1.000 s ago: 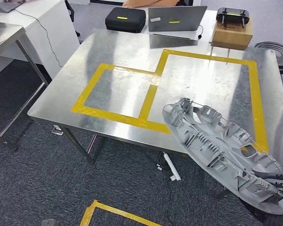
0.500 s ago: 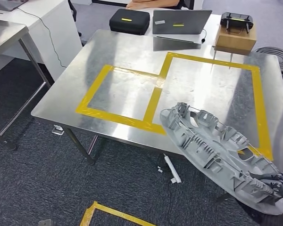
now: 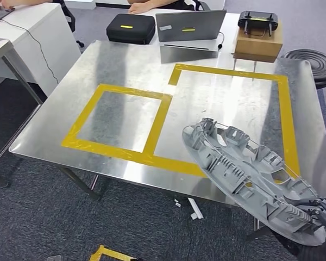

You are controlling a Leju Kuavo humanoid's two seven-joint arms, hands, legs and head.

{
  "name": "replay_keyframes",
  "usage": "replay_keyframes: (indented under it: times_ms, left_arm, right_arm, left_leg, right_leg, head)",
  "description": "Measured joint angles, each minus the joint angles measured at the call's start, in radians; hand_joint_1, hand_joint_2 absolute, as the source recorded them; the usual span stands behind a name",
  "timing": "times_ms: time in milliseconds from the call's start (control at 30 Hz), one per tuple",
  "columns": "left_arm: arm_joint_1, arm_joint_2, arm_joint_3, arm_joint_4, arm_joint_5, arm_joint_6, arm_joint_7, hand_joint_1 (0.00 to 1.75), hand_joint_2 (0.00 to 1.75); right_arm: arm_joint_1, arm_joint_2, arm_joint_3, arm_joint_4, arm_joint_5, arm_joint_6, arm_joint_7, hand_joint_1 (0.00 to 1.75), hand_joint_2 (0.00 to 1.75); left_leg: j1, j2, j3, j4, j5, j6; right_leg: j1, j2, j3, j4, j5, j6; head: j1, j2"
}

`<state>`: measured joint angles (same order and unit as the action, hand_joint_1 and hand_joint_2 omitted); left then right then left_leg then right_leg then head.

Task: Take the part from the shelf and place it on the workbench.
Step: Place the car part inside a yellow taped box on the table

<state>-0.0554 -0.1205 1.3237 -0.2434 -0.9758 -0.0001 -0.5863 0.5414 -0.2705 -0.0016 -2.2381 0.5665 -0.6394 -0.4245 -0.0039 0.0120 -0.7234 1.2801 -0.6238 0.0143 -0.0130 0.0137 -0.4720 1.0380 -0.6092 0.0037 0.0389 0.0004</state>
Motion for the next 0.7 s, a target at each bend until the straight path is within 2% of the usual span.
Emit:
replay_keyframes:
  times_ms: [33,100,133,167,233,267,300,333,400,433,467,500,533,567,600,633,667,700]
  left_arm:
    - [0.001,0.0,0.0,0.0,0.0,0.0,0.0,0.0,0.0]
    - [0.004,0.005,0.0,0.0,0.0,0.0,0.001,0.0,0.0]
    - [0.006,0.008,0.0,0.0,0.001,0.0,0.001,0.0,0.0]
    - [0.007,0.01,0.001,0.0,0.001,0.0,0.002,0.0,0.0]
    - [0.006,0.011,0.001,0.0,0.003,-0.002,0.002,0.0,0.0]
    - [0.004,0.011,0.002,0.0,0.003,-0.003,0.001,0.0,0.0]
    - [0.001,0.011,0.002,0.0,0.003,-0.004,-0.001,0.0,0.0]
    - [-0.001,0.01,0.002,0.0,0.003,-0.005,-0.003,0.0,0.0]
    - [-0.004,0.007,0.002,0.0,0.002,-0.006,-0.005,0.0,0.0]
    - [-0.003,0.005,0.002,0.0,0.001,-0.007,-0.005,0.0,0.0]
    - [-0.002,0.004,0.002,0.0,0.001,-0.007,-0.005,0.0,0.0]
    - [-0.001,0.002,0.002,0.0,0.002,-0.007,-0.005,0.0,0.0]
    - [-0.001,0.002,0.002,0.0,0.002,-0.008,-0.005,0.0,0.0]
    - [0.0,0.003,0.002,-0.001,0.002,-0.009,-0.005,0.0,0.0]
    - [0.0,0.006,0.002,-0.001,0.002,-0.01,-0.005,0.0,0.0]
    - [0.0,0.01,0.002,-0.001,0.002,-0.011,-0.005,0.0,0.0]
    - [0.0,0.013,0.003,-0.001,0.003,-0.012,-0.005,0.0,0.0]
    - [0.001,0.013,0.003,-0.001,0.003,-0.013,-0.005,0.0,0.0]
  right_arm:
    - [0.0,-0.001,0.001,0.0,0.0,0.0,0.0,1.75,1.75]
    - [-0.003,-0.002,0.003,0.002,0.0,0.0,0.001,1.75,1.75]
    - [-0.006,-0.002,0.004,0.003,0.0,0.0,0.002,1.75,1.75]
    - [-0.009,-0.003,0.006,0.005,0.0,-0.001,0.004,1.75,1.75]
    - [-0.012,-0.005,0.008,0.006,0.001,0.0,0.01,1.75,1.75]
    - [-0.013,-0.008,0.009,0.007,0.004,0.001,0.015,1.75,1.75]
    - [-0.015,-0.012,0.01,0.008,0.008,0.002,0.021,1.75,1.75]
    - [-0.017,-0.016,0.012,0.01,0.014,0.005,0.027,1.75,1.75]
    - [-0.022,-0.024,0.015,0.015,0.023,0.011,0.037,1.75,1.75]
    - [-0.022,-0.027,0.016,0.018,0.025,0.013,0.041,1.75,1.75]
    - [-0.022,-0.029,0.017,0.021,0.028,0.014,0.044,1.75,1.75]
    - [-0.022,-0.032,0.017,0.025,0.03,0.016,0.047,1.75,1.75]
    - [-0.022,-0.034,0.018,0.028,0.031,0.017,0.049,1.75,1.75]
    - [-0.023,-0.035,0.02,0.032,0.032,0.019,0.05,1.75,1.75]
    - [-0.025,-0.037,0.022,0.035,0.033,0.019,0.05,1.75,1.75]
    - [-0.027,-0.038,0.023,0.037,0.033,0.02,0.051,1.75,1.75]
    - [-0.028,-0.039,0.025,0.039,0.033,0.021,0.052,1.75,1.75]
    - [-0.029,-0.04,0.026,0.041,0.034,0.021,0.052,1.75,1.75]
  left_leg:
    - [-0.013,-0.004,0.003,-0.056,0.042,0.021]
    - [-0.038,-0.024,0.017,-0.16,0.161,0.065]
    - [-0.047,-0.033,0.023,-0.192,0.204,0.08]
    - [-0.052,-0.04,0.028,-0.205,0.224,0.086]
    - [-0.052,-0.038,0.048,-0.233,0.219,0.085]
    - [-0.048,-0.037,0.063,-0.251,0.217,0.084]
    - [-0.042,-0.035,0.08,-0.271,0.214,0.084]
    - [-0.036,-0.034,0.095,-0.288,0.21,0.081]
    - [-0.027,-0.032,0.114,-0.298,0.199,0.076]
    - [-0.022,-0.032,0.123,-0.299,0.191,0.069]
    - [-0.017,-0.031,0.132,-0.299,0.182,0.062]
    - [-0.011,-0.032,0.141,-0.296,0.173,0.053]
    - [-0.005,-0.032,0.148,-0.29,0.163,0.043]
    - [-0.004,-0.033,0.152,-0.282,0.153,0.033]
    - [-0.003,-0.034,0.15,-0.268,0.143,0.024]
    - [-0.004,-0.036,0.147,-0.255,0.137,0.017]
    - [-0.007,-0.037,0.142,-0.246,0.134,0.013]
    - [-0.008,-0.038,0.139,-0.24,0.133,0.011]
  right_leg:
    - [0.005,0.001,0.016,-0.006,-0.01,-0.002]
    - [0.011,0.005,0.044,-0.023,-0.026,-0.003]
    - [0.009,0.008,0.054,-0.033,-0.029,0.0]
    - [0.006,0.011,0.06,-0.044,-0.031,0.005]
    - [0.003,0.013,0.076,-0.067,-0.035,0.016]
    - [0.004,0.01,0.079,-0.065,-0.043,0.019]
    - [0.006,0.006,0.068,-0.04,-0.058,0.021]
    - [0.007,0.001,0.04,0.009,-0.08,0.023]
    - [0.006,-0.001,-0.053,0.142,-0.118,0.03]
    - [0.004,-0.001,-0.093,0.186,-0.117,0.036]
    - [0.0,-0.002,-0.119,0.197,-0.093,0.044]
    - [-0.007,-0.003,-0.128,0.171,-0.047,0.056]
    - [-0.015,-0.006,-0.124,0.117,0.009,0.07]
    - [-0.021,-0.009,-0.116,0.068,0.051,0.086]
    - [-0.025,-0.01,-0.103,0.028,0.075,0.092]
    - [-0.027,-0.01,-0.096,0.009,0.082,0.09]
    - [-0.026,-0.008,-0.093,0.012,0.074,0.082]
    - [-0.028,-0.006,-0.091,0.013,0.073,0.069]
  head:
    - [-0.001,0.0]
    - [0.004,0.0]
    - [0.005,0.0]
    - [0.007,0.0]
    - [0.003,0.0]
    - [0.004,0.0]
    - [0.006,0.0]
    - [0.007,0.0]
    - [0.008,0.0]
    - [0.008,0.0]
    - [0.008,0.0]
    - [0.009,0.0]
    - [0.009,0.0]
    - [0.011,0.0]
    - [0.014,0.0]
    - [0.015,0.0]
    - [0.013,0.0]
    - [0.01,0.0]
